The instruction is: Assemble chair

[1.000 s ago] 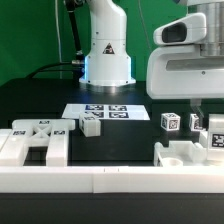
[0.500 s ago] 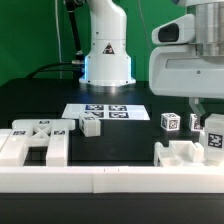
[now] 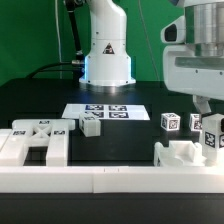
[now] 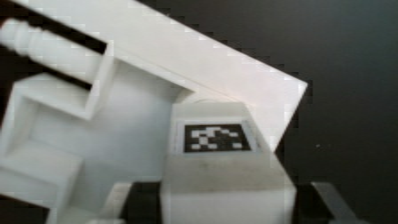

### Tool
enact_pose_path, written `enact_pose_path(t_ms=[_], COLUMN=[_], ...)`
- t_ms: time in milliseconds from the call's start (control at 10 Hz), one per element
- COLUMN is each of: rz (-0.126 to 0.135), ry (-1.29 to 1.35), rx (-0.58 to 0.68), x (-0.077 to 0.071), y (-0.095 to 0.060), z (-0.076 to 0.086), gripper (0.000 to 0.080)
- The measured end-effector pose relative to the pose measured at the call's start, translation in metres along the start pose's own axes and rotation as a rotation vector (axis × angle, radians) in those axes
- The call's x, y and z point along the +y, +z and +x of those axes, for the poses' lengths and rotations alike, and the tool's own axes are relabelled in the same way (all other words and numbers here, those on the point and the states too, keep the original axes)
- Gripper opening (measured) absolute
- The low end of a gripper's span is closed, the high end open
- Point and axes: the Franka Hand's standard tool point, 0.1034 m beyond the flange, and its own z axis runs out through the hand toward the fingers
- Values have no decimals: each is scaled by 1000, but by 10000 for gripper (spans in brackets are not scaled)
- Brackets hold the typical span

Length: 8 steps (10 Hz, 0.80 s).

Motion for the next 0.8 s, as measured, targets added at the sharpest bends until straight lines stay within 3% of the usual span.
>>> enact_pose_path(t_ms=[500,800], rz=[-3,-3], ry=[353,378], rx=[-2,-7], x=[-1,-1], y=[1,2], z=[-8,-8], gripper=[291,291])
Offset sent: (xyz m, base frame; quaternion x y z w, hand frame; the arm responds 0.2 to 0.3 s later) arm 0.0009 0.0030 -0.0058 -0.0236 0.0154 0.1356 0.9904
